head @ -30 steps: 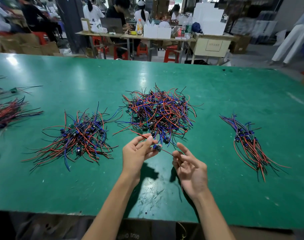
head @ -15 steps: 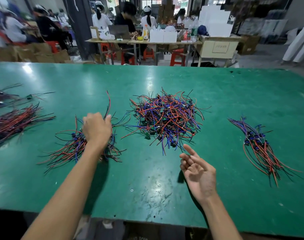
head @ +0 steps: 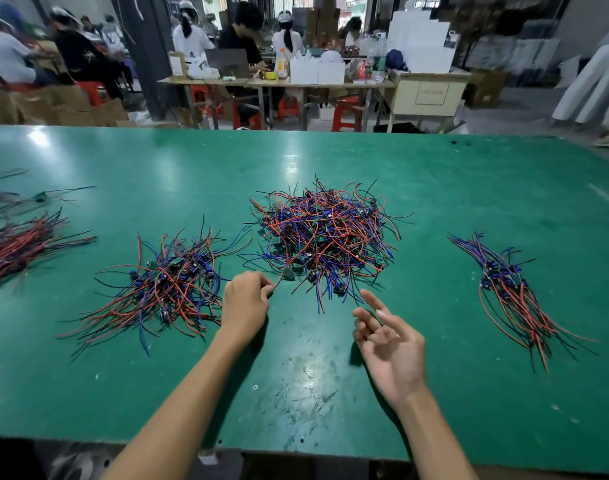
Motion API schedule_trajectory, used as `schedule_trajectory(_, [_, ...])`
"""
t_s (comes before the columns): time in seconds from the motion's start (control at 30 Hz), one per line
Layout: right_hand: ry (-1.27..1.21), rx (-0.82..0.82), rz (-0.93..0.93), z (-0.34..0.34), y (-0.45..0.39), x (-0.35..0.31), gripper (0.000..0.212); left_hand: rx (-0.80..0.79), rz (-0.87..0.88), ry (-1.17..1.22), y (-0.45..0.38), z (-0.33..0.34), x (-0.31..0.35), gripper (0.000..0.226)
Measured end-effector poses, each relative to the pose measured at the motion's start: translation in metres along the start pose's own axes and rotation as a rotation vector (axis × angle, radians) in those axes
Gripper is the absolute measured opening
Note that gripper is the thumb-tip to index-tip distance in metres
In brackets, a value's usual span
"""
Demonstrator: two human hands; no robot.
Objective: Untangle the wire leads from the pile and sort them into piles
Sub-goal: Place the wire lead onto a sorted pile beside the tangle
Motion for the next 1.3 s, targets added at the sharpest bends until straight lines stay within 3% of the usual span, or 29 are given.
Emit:
schedule_trajectory(0.13, [0.026,0.018,0.004,-0.001,0.0,0.0,0.036,-0.023,-0.161,0.205,0.023,0.005,0.006,0.013])
schedule_trajectory(0.23, [0.043,0.022,-0.011,-0.001,0.0,0.001,0.032,-0.021,-0.345,0.571,0.035,0.003,0.016,0.019])
schedule_trajectory(0.33, [0.044,0.026,-0.019,-0.001,-0.002,0.001,0.032,-0.212,-0.462,0.986,0.049,-0.002,0.038,0.024])
schedule_trajectory(0.4, [0.092,0.034,-0.029,-0.002,-0.004,0.003,0.035,-0.315,-0.42,1.086,0.058,-0.009,0.055,0.022])
schedule_trajectory(0.6, [0.587,0.052,-0.08,0.015,-0.012,0.017,0.025,-0.413,-0.242,1.07,0.084,-0.007,0.092,0.017])
schedule_trajectory(0.73, [0.556,0.03,-0.016,0.019,-0.012,0.013,0.038,-0.439,-0.161,0.915,0.095,0.003,0.093,0.021])
schedule_trajectory(0.9, [0.462,-0.008,-0.025,0.013,-0.014,0.012,0.013,-0.465,-0.099,0.766,0.095,0.01,0.085,0.018])
schedule_trajectory(1.0, [0.443,0.032,-0.052,0.011,-0.018,0.015,0.013,-0.361,-0.167,0.667,0.09,0.015,0.082,0.013])
schedule_trajectory(1.07, [0.449,0.078,-0.083,0.007,-0.02,0.015,0.019,-0.255,-0.222,0.604,0.086,0.014,0.079,0.029])
schedule_trajectory(1.13, [0.479,0.088,-0.105,0.005,-0.019,0.015,0.018,-0.265,-0.247,0.718,0.083,0.017,0.078,0.036])
schedule_trajectory(1.2, [0.495,0.059,-0.112,0.006,-0.017,0.015,0.013,-0.315,-0.228,0.899,0.081,0.02,0.081,0.03])
schedule_trajectory(1.3, [0.533,0.051,-0.122,0.006,-0.017,0.015,0.018,-0.208,-0.164,0.841,0.076,0.016,0.075,0.011])
Point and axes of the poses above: each hand's wrist, its own y-axis away from the middle knuckle, its own z-axis out of the palm, x = y × z, the point moved 4 cm from there along -y, towards the middle knuckle, and after that the axes turned 6 degrees about z, right-handed, at the moved point
